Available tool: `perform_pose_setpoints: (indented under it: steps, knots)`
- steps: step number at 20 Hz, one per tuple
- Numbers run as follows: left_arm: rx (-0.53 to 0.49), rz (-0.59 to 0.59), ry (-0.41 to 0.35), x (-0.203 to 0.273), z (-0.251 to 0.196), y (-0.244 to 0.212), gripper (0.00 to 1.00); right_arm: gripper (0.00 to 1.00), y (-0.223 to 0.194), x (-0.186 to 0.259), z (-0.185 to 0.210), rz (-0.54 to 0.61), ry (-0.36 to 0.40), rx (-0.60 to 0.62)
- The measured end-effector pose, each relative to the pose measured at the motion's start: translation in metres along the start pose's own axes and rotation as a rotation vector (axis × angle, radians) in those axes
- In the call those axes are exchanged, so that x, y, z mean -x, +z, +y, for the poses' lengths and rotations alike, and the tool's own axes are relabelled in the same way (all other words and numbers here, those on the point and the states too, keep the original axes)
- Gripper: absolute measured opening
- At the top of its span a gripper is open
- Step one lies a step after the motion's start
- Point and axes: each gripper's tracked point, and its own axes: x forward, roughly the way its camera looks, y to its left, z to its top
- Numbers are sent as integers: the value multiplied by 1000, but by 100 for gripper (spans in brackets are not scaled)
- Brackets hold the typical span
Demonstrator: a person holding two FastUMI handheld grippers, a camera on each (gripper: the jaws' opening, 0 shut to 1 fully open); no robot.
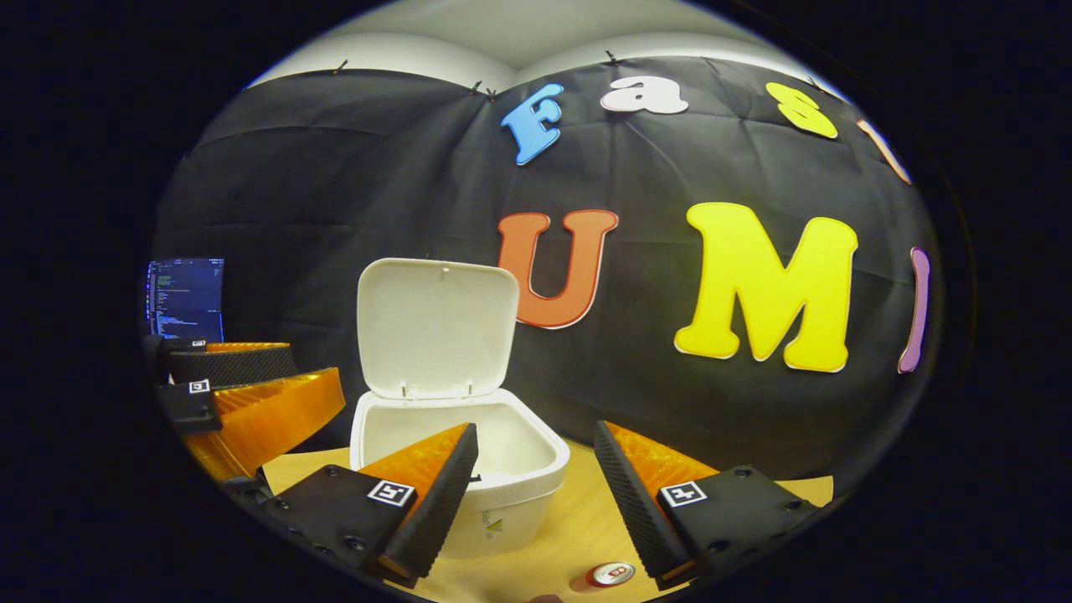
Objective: Press the lid of the desktop garbage bin to open it, pick up the crumpled paper on the desktop and throw it into the bin, then pick up the pop can on the desktop and drop it into the bin, and finally close the garbage bin lid.
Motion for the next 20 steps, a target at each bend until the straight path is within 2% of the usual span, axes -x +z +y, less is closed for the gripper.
perform_pose_setpoints:
  steps: [8,10,11,20]
  knots:
    - [-14,50,-185,-2,-73,-23,96,92,-4,71,-86,-34,-234,-20]
    - [-4,79,-247,-3,-96,-35,100,92,-7,89,-104,-36,-287,-41]
    - [-1,94,-275,-4,-107,-42,96,92,-8,99,-115,-37,-319,-55]
    - [-19,230,-491,-19,-186,-125,96,92,-36,166,-179,2,-528,-115]
